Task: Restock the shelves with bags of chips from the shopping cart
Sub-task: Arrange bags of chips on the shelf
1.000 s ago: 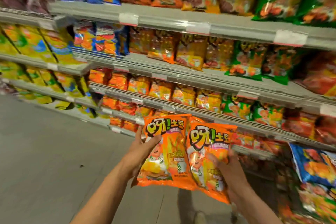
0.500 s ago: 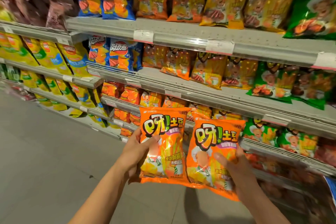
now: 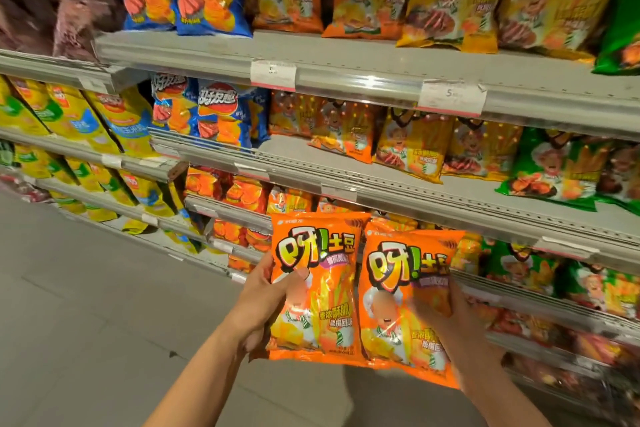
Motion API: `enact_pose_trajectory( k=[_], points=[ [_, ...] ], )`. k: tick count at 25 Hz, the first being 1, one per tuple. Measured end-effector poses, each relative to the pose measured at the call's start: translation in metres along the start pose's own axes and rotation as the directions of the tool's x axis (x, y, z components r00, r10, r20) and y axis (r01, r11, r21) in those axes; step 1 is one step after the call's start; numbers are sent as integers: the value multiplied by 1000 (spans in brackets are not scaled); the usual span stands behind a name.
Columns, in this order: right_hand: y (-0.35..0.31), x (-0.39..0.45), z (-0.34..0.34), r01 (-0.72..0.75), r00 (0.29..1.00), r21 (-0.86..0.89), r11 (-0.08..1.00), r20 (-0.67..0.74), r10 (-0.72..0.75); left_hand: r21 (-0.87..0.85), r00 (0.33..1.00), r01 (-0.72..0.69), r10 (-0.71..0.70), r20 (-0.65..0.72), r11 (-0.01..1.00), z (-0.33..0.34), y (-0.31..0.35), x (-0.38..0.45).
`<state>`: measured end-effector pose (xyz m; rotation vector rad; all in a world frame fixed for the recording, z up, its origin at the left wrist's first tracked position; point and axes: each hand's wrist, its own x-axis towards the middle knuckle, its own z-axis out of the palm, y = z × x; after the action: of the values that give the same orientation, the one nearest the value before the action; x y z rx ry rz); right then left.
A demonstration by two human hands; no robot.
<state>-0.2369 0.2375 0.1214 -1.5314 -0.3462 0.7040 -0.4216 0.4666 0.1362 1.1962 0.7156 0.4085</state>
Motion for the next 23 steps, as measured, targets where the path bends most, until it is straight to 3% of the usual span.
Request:
enact_pose_trajectory(
  k=[7, 9, 15, 23],
  points=[
    [-9, 12, 79, 5, 973, 46, 999, -232, 6, 28, 990, -65, 60, 128, 998, -74, 44, 44],
    [-19, 16, 100, 35, 962, 52, 998, -272, -19, 6, 991, -81, 80, 108, 997, -98, 62, 59],
    [-60, 45, 135, 123, 953, -46, 991, -275, -131, -35, 979, -152, 155, 132, 988, -124, 112, 112],
    [-117, 144, 130, 223, 952, -68, 972, -200, -232, 59, 974, -191, 182, 132, 980, -83, 175, 210]
  ],
)
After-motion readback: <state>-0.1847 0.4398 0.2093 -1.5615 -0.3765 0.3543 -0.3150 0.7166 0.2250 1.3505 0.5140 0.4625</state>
